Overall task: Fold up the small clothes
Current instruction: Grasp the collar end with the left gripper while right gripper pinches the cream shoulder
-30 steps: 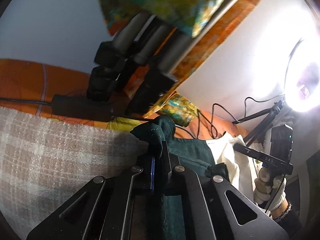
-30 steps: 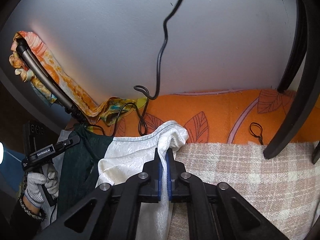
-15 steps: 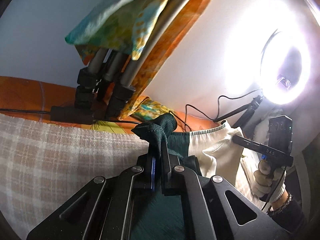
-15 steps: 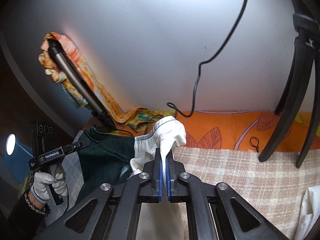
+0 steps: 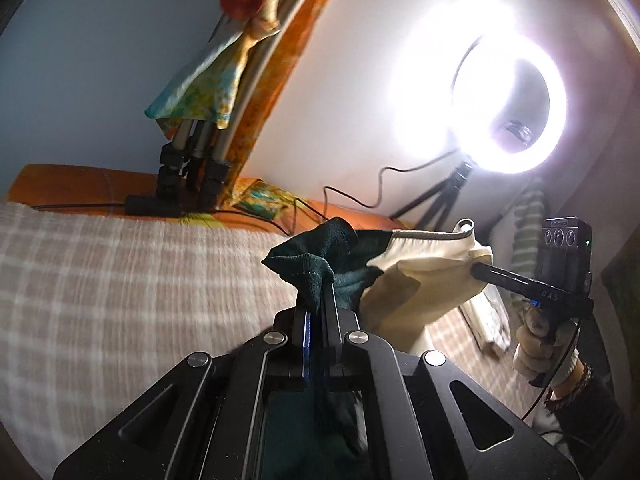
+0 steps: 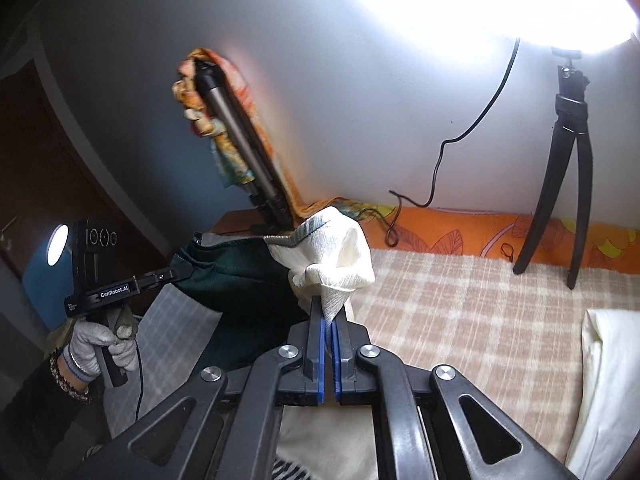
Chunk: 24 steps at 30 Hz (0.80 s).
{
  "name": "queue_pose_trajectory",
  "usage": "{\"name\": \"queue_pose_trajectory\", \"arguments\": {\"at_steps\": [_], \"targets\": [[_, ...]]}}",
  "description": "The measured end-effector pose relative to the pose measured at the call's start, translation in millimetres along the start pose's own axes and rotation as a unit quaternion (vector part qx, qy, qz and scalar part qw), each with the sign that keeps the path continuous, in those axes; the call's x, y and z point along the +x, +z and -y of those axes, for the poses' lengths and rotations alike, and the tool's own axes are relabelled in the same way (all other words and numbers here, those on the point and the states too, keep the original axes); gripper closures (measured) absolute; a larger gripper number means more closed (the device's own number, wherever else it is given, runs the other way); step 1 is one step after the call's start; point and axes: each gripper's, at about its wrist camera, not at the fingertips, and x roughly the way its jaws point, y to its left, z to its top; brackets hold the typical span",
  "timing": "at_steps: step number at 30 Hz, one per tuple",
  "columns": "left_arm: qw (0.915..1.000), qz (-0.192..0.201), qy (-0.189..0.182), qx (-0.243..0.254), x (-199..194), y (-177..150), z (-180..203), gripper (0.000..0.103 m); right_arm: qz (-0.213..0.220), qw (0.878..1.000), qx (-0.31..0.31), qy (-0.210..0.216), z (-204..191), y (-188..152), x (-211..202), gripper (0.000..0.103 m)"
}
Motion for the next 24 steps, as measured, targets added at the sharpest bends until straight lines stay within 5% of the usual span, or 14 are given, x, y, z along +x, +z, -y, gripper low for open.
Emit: {"name": "queue_pose_trajectory", "arguments": {"at_steps": [11,24], "targets": [[0.9997,-0.002,-0.002,0.023,-56,-70,31,0.101,-0.011,1.0,-0.023,-0.002,-49,-77,-57,0.103],[0.9965,-0.041,0.039,0.061,-75,-164,37,0.101,-0.061,0.994,-0.076,-0.05,-66,-175,-59,0.103]]}}
